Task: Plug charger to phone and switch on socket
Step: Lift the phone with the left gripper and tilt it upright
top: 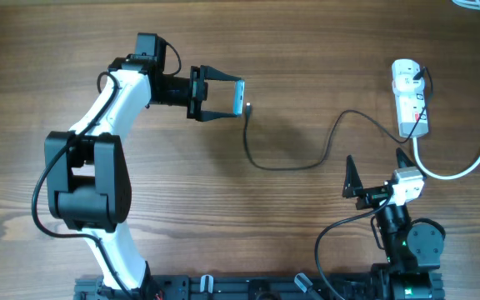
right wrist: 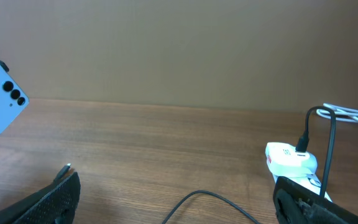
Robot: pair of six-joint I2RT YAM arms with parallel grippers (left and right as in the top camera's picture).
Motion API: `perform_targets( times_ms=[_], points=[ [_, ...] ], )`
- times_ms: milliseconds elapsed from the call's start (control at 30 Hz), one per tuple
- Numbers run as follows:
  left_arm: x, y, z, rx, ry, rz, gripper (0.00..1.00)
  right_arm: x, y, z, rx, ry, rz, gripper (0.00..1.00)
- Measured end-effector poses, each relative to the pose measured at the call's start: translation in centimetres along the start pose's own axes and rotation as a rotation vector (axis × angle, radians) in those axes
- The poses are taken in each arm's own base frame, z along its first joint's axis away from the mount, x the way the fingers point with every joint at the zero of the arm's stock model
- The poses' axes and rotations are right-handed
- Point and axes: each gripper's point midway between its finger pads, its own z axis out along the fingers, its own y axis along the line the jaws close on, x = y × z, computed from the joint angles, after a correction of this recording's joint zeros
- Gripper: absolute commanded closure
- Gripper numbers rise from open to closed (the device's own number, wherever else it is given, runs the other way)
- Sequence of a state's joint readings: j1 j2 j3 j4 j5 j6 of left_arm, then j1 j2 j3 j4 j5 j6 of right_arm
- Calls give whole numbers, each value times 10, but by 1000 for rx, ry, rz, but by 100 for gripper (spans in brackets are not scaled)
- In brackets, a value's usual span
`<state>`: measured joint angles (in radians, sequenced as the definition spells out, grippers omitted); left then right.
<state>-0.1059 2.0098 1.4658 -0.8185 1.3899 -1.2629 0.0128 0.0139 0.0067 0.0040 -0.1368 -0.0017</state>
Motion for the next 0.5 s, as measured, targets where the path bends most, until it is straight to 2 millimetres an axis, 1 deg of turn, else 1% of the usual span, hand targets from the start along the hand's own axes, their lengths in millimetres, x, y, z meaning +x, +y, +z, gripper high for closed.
perform_targets(
  times_ms=[500],
  points=[
    [-1,0,0,-1,-5,0,42,0,0,0,0,0,0,0]
  ],
)
